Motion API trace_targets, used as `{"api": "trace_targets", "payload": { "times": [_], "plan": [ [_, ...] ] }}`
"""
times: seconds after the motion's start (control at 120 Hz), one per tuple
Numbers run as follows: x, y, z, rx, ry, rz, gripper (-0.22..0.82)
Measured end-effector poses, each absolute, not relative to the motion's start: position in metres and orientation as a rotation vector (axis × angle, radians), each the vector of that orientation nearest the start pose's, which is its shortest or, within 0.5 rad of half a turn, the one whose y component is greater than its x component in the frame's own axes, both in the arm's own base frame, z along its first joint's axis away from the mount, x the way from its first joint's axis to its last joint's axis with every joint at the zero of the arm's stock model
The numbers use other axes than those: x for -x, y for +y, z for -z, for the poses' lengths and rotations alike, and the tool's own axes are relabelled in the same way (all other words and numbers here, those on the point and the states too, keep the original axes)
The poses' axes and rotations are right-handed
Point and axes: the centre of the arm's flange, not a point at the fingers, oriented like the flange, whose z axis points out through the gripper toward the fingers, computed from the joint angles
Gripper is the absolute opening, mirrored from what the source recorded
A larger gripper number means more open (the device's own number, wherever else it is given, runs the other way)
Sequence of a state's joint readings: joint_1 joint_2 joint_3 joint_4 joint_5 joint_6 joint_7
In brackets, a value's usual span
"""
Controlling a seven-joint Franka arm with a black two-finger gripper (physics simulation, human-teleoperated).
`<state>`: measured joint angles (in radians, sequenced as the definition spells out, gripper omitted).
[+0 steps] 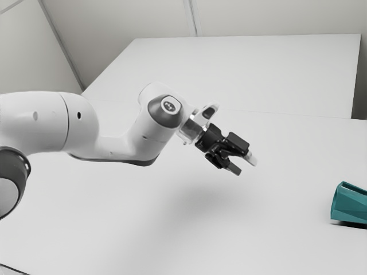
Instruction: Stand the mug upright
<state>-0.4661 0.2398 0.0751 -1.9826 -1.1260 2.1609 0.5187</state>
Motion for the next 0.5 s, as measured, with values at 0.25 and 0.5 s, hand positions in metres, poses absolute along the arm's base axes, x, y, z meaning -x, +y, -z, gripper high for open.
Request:
{"api": "trace_targets", "payload": {
  "times": [0.25, 0.5],
  "plan": [
    [-0.535, -0.300, -0.323, -2.135, -0.215, -0.005, 0.58],
    [-0.534, -0.332, -0.301, -2.084, -0.276, -0.043, 0.58]
  ]
}}
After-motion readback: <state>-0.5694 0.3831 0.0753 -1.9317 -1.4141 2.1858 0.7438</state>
